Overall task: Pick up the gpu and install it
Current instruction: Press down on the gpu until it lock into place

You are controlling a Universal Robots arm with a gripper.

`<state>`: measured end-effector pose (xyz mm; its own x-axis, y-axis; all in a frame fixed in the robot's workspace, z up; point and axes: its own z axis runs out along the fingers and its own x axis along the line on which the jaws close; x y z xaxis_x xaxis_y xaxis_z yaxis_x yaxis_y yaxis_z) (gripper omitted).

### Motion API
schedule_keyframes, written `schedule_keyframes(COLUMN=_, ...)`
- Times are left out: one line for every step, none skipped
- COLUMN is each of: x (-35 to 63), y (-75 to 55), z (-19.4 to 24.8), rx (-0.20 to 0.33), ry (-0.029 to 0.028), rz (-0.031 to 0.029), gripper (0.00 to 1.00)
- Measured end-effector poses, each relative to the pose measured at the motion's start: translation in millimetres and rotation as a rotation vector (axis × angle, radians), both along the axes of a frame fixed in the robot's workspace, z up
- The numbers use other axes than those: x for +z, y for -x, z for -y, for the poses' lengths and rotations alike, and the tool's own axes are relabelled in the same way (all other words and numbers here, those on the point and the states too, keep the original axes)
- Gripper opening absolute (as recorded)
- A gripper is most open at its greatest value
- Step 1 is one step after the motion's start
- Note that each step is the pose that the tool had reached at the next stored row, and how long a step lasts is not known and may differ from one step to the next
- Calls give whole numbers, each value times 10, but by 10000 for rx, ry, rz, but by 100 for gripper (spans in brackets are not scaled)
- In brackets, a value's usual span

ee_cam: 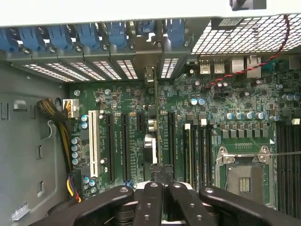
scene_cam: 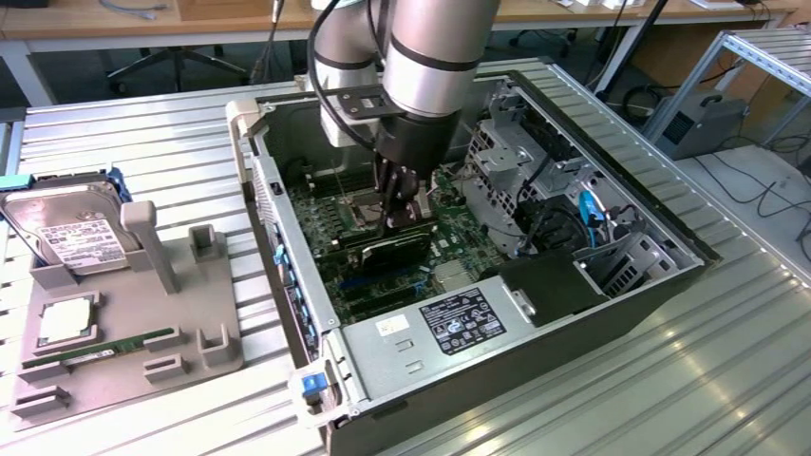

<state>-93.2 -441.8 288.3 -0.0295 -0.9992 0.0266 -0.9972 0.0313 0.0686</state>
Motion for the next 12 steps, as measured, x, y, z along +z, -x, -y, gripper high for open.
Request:
schedule_keyframes(x=0, y=0, z=0, rx=0, ry=0, rz=0, gripper=11)
schedule_keyframes(x=0, y=1, z=0, rx=0, ry=1, rz=0, gripper=11)
schedule_keyframes(x=-4, y=12, z=1, rx=0, ry=0, rz=0, gripper=11)
schedule_keyframes(x=-16, y=63, z=2, rx=1, ry=1, rz=-1, gripper=11)
schedule_keyframes(x=-33, y=137, z=2, rx=0, ry=1, rz=-1, gripper=11)
schedule_keyframes(x=-51, y=193, z=2, rx=0, ry=-1, rz=1, gripper=11)
schedule_keyframes(x=-61, y=244, z=3, rx=1, ry=1, rz=0, gripper=11)
schedule_keyframes(x=-65, y=287, z=3, rx=0, ry=1, rz=-1, gripper=11)
schedule_keyframes(x=-71, y=361, z=3, rx=0, ry=1, rz=0, gripper=11)
schedule_keyframes(x=-76, y=393, z=2, rx=0, ry=0, rz=0, gripper=11)
schedule_keyframes(x=-82, y=415, z=2, rx=0, ry=-1, rz=0, gripper=11)
schedule_keyframes(x=-97, y=434, z=2, rx=0, ry=-2, rz=1, gripper=11)
